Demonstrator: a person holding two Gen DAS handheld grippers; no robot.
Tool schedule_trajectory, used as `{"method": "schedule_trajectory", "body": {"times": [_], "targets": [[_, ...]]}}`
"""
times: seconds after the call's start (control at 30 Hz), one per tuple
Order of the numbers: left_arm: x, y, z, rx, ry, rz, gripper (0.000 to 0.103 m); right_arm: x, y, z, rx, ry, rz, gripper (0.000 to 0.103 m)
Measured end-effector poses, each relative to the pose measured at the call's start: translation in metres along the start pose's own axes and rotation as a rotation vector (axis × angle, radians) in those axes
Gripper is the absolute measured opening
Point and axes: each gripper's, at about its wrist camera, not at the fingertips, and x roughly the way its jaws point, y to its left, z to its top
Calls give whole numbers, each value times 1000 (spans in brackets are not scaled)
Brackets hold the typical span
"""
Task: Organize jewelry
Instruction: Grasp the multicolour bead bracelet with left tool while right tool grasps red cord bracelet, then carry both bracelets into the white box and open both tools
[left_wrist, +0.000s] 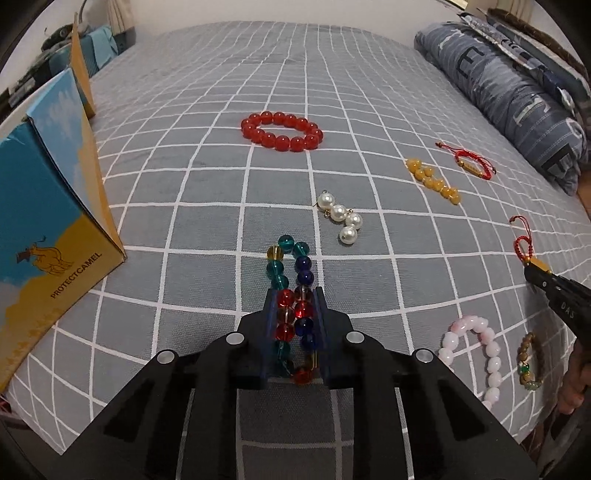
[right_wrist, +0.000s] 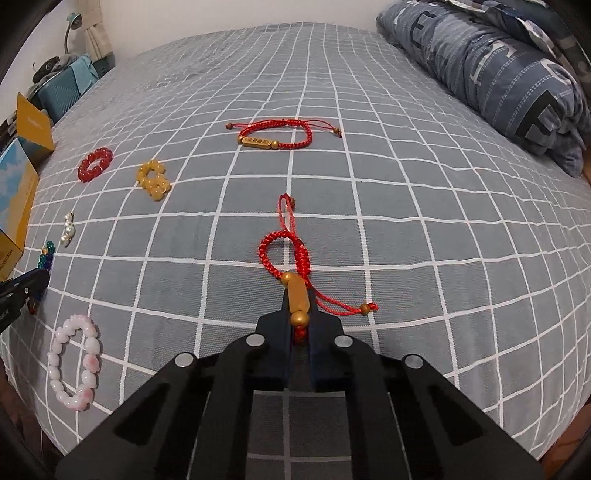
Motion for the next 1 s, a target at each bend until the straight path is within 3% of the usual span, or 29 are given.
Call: {"method": "schedule_trajectory", "body": {"times": [0.07,0.1,0.57,0.8,1.0], "targets": [[-3,-1,0,4,-4,-1,16,-2,-1,0,0,-6,-3,6],[-4,-3,0,9,-7,-2,9,-3,-2,0,3,-8,-4,6],[-37,-6,10,39,-75,2,9,-42,6,13,-11,-88,-5,6],[-63,2,22,31,-113,-15,9,-69,30,31,-44,-143,9,6],[-97,17,38,20,-169,-7,9,-94,74,57,-106,-196,41,6]]}}
